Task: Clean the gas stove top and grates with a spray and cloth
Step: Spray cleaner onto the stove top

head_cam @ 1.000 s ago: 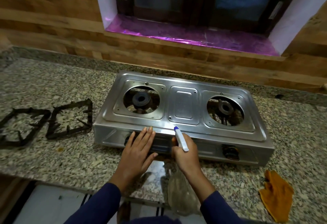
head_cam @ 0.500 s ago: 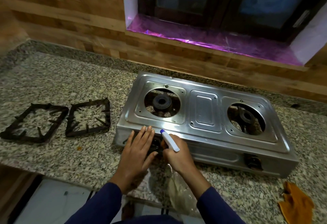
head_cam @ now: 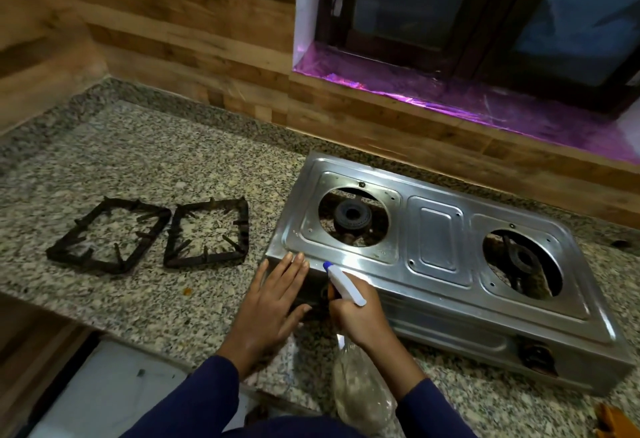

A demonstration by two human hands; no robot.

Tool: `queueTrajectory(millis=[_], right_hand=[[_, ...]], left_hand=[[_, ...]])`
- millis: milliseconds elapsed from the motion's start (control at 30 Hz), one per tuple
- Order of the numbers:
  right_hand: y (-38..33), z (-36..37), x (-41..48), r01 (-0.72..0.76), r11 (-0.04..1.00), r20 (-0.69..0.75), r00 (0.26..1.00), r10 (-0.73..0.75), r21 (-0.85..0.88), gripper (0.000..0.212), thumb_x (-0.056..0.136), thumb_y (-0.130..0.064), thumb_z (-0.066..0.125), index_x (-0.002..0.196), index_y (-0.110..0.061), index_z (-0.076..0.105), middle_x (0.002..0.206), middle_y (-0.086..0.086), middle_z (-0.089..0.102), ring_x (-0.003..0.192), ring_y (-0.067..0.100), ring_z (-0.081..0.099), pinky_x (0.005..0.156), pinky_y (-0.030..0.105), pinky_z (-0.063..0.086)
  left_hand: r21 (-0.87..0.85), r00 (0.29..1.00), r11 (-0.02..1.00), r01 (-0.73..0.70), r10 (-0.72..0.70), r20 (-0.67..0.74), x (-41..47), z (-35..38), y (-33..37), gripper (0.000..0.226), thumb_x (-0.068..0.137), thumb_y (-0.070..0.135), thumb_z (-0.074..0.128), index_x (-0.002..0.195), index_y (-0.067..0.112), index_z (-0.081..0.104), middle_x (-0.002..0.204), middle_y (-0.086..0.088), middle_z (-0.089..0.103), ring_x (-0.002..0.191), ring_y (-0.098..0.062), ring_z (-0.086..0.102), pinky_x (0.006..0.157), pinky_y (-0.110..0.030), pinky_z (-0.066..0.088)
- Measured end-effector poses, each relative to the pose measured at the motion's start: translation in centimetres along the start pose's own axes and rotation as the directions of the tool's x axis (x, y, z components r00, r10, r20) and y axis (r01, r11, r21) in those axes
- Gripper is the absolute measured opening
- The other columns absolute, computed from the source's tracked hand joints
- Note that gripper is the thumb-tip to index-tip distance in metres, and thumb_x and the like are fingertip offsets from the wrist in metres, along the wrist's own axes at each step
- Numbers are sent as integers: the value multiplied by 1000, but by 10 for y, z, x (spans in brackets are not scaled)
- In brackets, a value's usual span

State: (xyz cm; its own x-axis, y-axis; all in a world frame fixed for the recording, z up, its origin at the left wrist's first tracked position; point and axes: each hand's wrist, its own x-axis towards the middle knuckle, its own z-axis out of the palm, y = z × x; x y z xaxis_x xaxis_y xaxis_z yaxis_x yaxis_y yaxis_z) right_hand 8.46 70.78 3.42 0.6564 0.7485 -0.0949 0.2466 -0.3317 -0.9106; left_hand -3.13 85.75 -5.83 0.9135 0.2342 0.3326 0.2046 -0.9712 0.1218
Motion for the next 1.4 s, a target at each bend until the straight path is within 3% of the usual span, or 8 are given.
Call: queueTrajectory(millis=[200,333,633,867,1000,1100,1233,1400], right_hand=[[-6,5,5,-48,999,26,998,49,-26,30,55,9,51,57,-18,39,58,-3,43,53,10,37,48,21,27],[-6,2,5,-41,998,68,997,44,-48,17,53,0,52,68,-9,49,64,-5,49,57,8,43,51,22,32],[-2,-9,0,-93,990,-79,992,102,109,21,49,0,51,59,-17,45,56,-6,45,53,13,41,47,25,32],[3,-27,-9,16,995,-132,991,-3,100,20,52,-1,53,70,-7,48,66,3,46,59,16,43,50,27,35],[3,-41,-18,48,977,-187,982,-9,210,13,55,0,50,65,-5,44,60,0,42,53,14,38,47,24,31],[6,-55,-21,59,988,-219,975,-27,144,21,54,-2,52,75,-5,52,71,8,51,62,18,48,51,27,37],[16,-71,-31,37,978,-228,973,12,206,15,53,0,52,66,0,46,59,-1,44,53,13,40,47,23,33],[36,-103,-54,-1,988,-290,956,46,153,24,51,-2,53,75,-4,54,68,1,52,60,10,48,51,22,38]], left_hand=[[7,1000,1000,-15,15,-16,-1,4,-5,71,97,50,40,156,13,23,164,-5,22,153,-19,16,120,-50,16],[-4,1000,1000,-10,10,-20,-1,6,-4,70,98,49,38,156,13,22,164,-5,21,153,-20,16,120,-51,18],[-43,999,998,41,-42,-29,-1,4,4,70,98,48,41,156,12,25,165,-5,21,153,-20,15,122,-50,13],[-79,992,989,123,-124,-13,0,2,16,68,102,53,27,155,12,27,163,-5,25,153,-20,17,122,-49,13],[-100,985,980,170,-171,-4,3,0,28,69,102,54,25,156,12,26,164,-5,24,153,-19,16,122,-50,13],[-109,993,987,121,-121,4,6,0,41,68,102,54,26,155,12,28,163,-4,26,153,-19,16,123,-47,10],[-132,1000,991,6,-8,-10,14,4,68,67,102,52,29,153,10,33,162,-6,29,152,-20,20,123,-47,11],[-152,992,980,-125,126,-3,32,12,111,66,99,49,37,152,9,36,159,-7,33,151,-21,22,121,-45,15]])
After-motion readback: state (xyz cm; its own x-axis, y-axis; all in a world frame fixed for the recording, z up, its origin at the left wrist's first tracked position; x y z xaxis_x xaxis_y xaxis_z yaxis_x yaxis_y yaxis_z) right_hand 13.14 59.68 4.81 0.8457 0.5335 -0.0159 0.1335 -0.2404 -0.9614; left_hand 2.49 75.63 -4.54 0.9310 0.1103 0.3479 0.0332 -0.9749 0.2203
